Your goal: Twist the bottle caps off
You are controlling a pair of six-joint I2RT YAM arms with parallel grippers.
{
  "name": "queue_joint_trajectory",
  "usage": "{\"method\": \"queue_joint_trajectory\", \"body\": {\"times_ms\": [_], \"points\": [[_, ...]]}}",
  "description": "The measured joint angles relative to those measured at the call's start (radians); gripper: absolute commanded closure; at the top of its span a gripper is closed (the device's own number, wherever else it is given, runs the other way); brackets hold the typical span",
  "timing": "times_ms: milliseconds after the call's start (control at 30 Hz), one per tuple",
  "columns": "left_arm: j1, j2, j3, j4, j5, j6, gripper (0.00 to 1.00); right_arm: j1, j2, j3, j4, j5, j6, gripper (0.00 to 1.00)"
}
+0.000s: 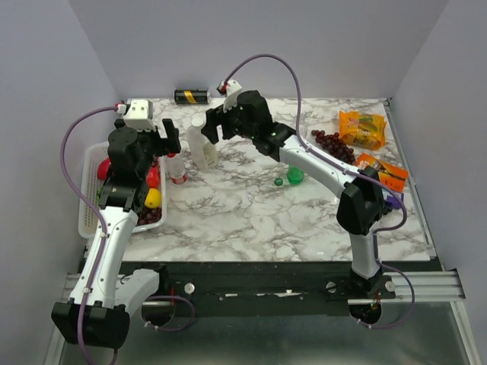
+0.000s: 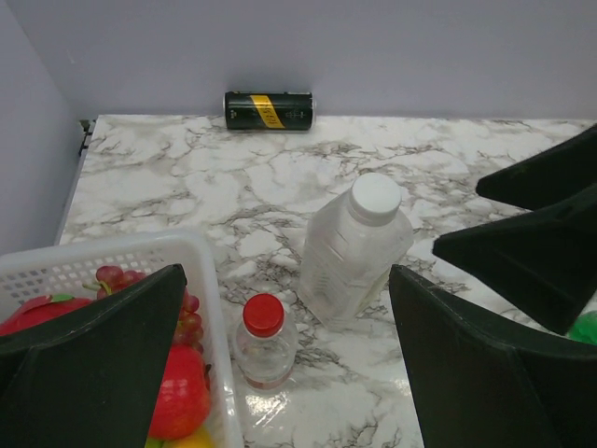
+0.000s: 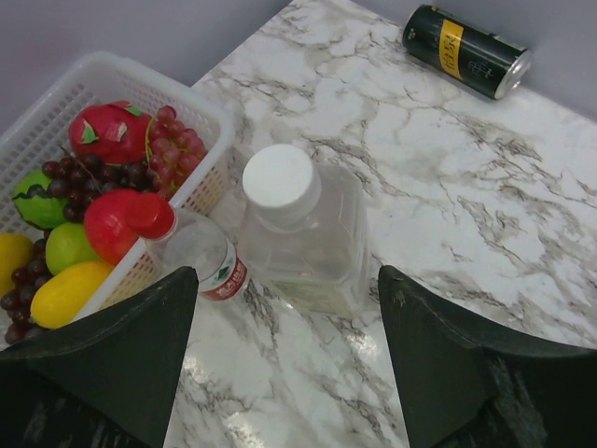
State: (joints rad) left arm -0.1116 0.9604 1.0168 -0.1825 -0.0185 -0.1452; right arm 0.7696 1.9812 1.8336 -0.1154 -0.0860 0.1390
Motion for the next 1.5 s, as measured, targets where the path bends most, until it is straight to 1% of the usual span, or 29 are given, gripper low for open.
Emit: {"method": "queue_joint_trajectory", "body": {"times_ms": [200,433,533,600,633,667,700,767,800,867,900,967,1000,1067,1167,1267,1367,1500], "points": [[0.012,0.0,0.0,0.0,0.031,-0.006,0.01,0.009,0.166,0.183,-0.003,0.0,-0.002,0.14],[0.021,0.0,0.0,0.001,0.059,-0.018,0.01,0.011,0.314,0.368,-0.033,0.002,0.0,0.15],[0.021,0.0,0.0,0.001,0.067,-0.021,0.01,0.017,0.348,0.406,-0.053,0.002,-0.001,0.18],[0.024,0.0,0.0,0.0,0.076,-0.021,0.01,0.022,0.365,0.416,-0.061,0.004,-0.001,0.22],[0.025,0.0,0.0,0.001,0.079,-0.022,0.01,0.024,0.372,0.418,-0.062,0.005,-0.001,0.27],[0.025,0.0,0.0,0.001,0.082,-0.022,0.01,0.026,0.377,0.418,-0.064,0.009,-0.001,0.35],[0.026,0.0,0.0,0.001,0.084,-0.022,0.01,0.028,0.381,0.418,-0.067,0.013,-0.002,0.5],[0.026,0.0,0.0,0.001,0.088,-0.024,0.01,0.03,0.385,0.421,-0.059,0.021,-0.005,0.6],[0.026,0.0,0.0,0.001,0.092,-0.024,0.01,0.03,0.385,0.425,-0.062,0.027,-0.003,0.69],[0.026,0.0,0.0,0.001,0.103,-0.024,0.01,0.03,0.385,0.429,-0.06,0.034,-0.003,0.81],[0.026,0.001,0.0,0.001,0.115,-0.024,0.01,0.03,0.385,0.429,-0.061,0.036,-0.002,0.91],[0.027,0.003,0.0,0.002,0.141,-0.025,0.01,0.029,0.38,0.425,-0.061,0.036,-0.001,0.97],[0.027,0.004,0.0,0.003,0.154,-0.025,0.01,0.03,0.37,0.413,-0.061,0.037,-0.001,0.99],[0.027,0.008,0.0,0.008,0.193,-0.028,0.01,0.03,0.331,0.363,-0.068,0.037,-0.002,0.99],[0.026,0.016,0.0,0.026,0.261,-0.037,0.01,0.03,0.219,0.243,-0.104,0.037,-0.002,0.99],[0.022,0.023,0.0,0.05,0.335,-0.04,0.01,0.028,0.065,0.113,-0.124,0.035,0.0,0.99],[-0.008,0.029,0.0,0.065,0.403,-0.034,0.01,0.021,-0.117,-0.026,-0.119,0.019,0.01,0.99],[-0.108,0.03,0.0,0.071,0.476,0.006,0.01,0.006,-0.348,-0.209,-0.096,0.002,0.034,0.99]]}}
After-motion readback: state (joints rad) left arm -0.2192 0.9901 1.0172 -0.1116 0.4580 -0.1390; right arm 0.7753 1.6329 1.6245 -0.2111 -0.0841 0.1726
